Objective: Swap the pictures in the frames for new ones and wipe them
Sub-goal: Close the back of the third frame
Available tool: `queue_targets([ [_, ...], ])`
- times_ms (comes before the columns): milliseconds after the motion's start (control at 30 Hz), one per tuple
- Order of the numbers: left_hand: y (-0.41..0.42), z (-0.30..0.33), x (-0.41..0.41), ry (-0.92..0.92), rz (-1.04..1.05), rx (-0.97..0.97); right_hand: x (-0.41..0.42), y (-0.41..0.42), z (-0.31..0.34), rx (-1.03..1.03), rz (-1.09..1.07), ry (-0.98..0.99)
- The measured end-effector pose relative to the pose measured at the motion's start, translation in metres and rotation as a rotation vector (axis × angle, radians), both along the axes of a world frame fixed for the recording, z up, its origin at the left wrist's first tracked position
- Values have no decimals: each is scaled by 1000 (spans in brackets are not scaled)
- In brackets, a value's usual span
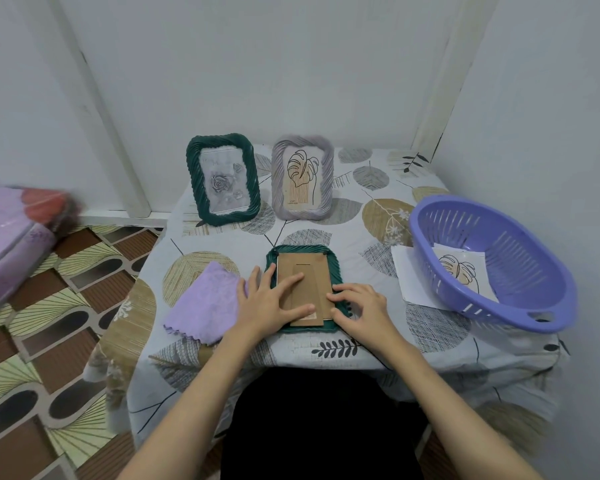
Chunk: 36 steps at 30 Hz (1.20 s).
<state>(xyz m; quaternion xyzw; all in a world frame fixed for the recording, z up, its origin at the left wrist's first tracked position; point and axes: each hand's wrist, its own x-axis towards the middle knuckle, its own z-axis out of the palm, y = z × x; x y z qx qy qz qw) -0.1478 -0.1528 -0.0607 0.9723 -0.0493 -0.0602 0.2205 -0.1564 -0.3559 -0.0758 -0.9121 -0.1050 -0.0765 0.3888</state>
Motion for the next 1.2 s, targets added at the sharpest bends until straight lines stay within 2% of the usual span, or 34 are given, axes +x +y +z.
queue_targets([
  [100, 1, 3, 1, 1, -15, -58, 0, 0, 11, -104, 28, 64],
  [200, 12, 11, -1, -139, 26, -207, -8, 6, 23, -214, 96, 31],
  [267, 24, 12, -4, -197, 32, -227, -12, 12, 24, -293, 155, 20],
  [367, 39, 6, -13, -146, -18, -248, -15, 19, 15, -384, 185, 75],
  [500, 43, 2, -22, -94, -107, -146, -22, 25, 3, -374, 132, 49],
  [800, 43, 8, -26, -154, -199, 2, -24, 30, 1, -345, 87, 105],
  [967, 38, 1, -27, -178, -180, -184, -25, 31, 2, -335, 90, 116],
  [1200, 31, -7, -28, -301, -111, -256, -26, 31, 0, -324, 79, 95],
])
